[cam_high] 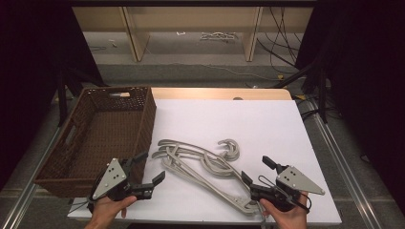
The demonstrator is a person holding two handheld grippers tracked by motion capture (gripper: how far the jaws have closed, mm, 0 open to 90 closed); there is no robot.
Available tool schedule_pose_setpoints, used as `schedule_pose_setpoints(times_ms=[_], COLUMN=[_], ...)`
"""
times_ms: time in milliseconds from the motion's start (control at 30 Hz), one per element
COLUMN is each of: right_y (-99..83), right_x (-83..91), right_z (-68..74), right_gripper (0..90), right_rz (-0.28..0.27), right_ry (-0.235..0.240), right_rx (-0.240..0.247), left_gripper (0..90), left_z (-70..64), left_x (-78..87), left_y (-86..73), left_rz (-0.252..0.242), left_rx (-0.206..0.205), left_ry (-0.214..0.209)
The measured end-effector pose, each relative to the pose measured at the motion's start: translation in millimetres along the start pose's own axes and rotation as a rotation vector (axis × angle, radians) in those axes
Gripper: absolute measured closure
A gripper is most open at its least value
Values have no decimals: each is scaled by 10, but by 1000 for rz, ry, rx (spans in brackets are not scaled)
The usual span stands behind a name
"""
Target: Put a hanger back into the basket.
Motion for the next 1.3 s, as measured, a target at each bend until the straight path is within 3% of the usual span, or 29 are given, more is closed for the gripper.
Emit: schedule_pose_setpoints(times_ms=[67, 133, 267, 333, 400, 867, 967, 1000, 1033, 1067, 1100, 1167, 1300], right_y=[-2, 11, 13, -7, 0, 4, 1, -14, -14, -28, -27, -38, -145], right_x=[-1, -13, -30, -22, -39, -111, -174, -230, -230, -306, -346, -390, -536], right_z=[-2, -27, -21, -24, -22, -60, -75, -76, -76, -76, -91, -96, -111], right_gripper=[160, 160, 161, 161, 162, 218, 229, 244, 244, 278, 300, 304, 332], right_rz=[2, -11, -21, 12, -7, 73, 167, 228, 228, 278, 293, 315, 465], right_ry=[-3, -6, -3, -7, -3, 15, 27, 40, 40, 54, 56, 60, 84], right_rx=[3, 43, 41, 47, 48, 64, 87, 109, 109, 130, 146, 144, 153], left_gripper=[157, 158, 158, 158, 158, 158, 158, 158, 158, 158, 158, 158, 158], left_z=[-5, -7, -1, -1, -2, -6, -7, -8, -8, -9, -5, -7, -12], left_x=[0, 0, 1, 1, 1, 1, -5, -8, -8, -14, -13, -18, -23], left_y=[0, 0, 2, 0, 0, 4, -3, -1, -1, -4, -8, -9, -1], left_rz=[0, 0, 0, 1, 1, -1, 4, 3, 3, 1, 7, 5, 3], left_rx=[2, 3, 1, 0, 2, -6, -5, -7, -7, -9, -9, 4, -1], left_ry=[0, -1, 0, 0, -1, -1, 0, -2, -2, -4, -2, 0, -4])
Point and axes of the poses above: each handheld gripper's, and its own axes: x roughly backward along the jaws, y roughly out of its top, z roughly to its left, the point moved 7 cm from there along -x, roughly forward along the jaws
